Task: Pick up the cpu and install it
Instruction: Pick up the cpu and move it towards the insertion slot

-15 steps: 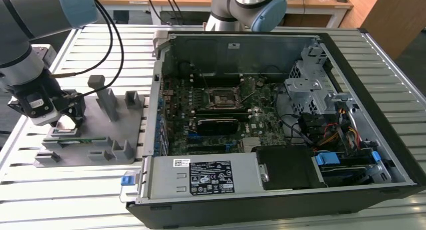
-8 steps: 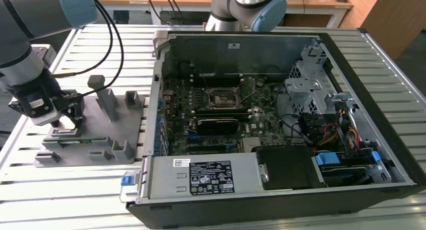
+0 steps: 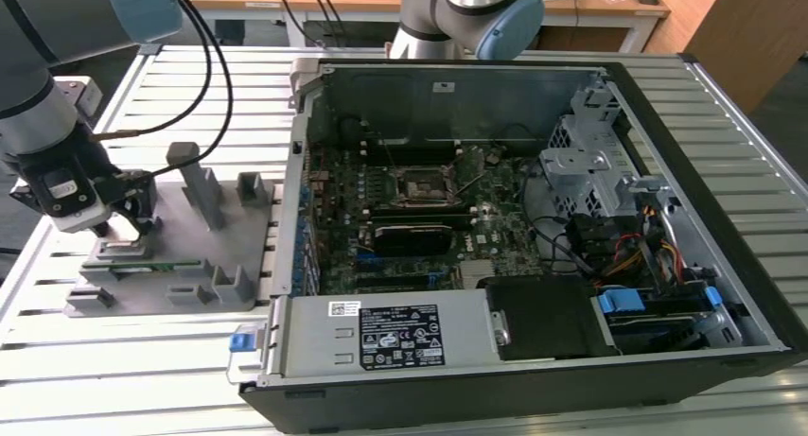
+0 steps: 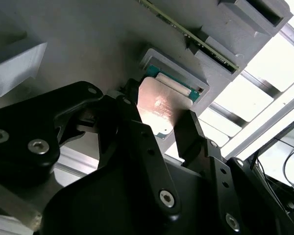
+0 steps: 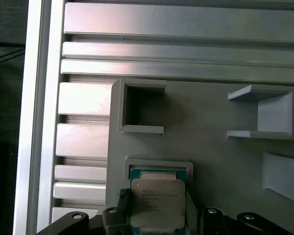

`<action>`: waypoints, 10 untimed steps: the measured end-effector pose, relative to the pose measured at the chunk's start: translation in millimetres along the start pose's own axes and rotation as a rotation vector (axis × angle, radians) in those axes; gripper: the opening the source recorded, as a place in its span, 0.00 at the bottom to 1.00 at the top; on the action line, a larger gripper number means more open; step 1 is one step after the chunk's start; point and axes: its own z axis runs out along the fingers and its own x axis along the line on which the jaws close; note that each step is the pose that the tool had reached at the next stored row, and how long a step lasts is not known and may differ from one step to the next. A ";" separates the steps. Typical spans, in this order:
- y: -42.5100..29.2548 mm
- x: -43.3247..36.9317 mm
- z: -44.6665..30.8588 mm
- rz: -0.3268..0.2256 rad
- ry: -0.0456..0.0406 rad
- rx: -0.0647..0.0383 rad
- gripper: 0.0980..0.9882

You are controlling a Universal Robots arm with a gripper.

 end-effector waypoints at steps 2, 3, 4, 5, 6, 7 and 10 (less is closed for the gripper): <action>0.1 0.0 -2.3 0.000 0.0000 0.000 0.49; 0.1 0.0 -3.4 0.000 0.0001 0.000 0.49; 0.2 0.1 -4.5 0.000 0.0001 0.000 0.49; 0.2 0.1 -5.5 0.000 0.0001 0.000 0.49; 0.3 0.1 -6.5 0.000 0.0000 0.000 0.49; 0.3 0.1 -7.3 0.000 0.0001 0.000 0.49; 0.4 0.1 -7.4 0.000 -0.0003 0.000 0.49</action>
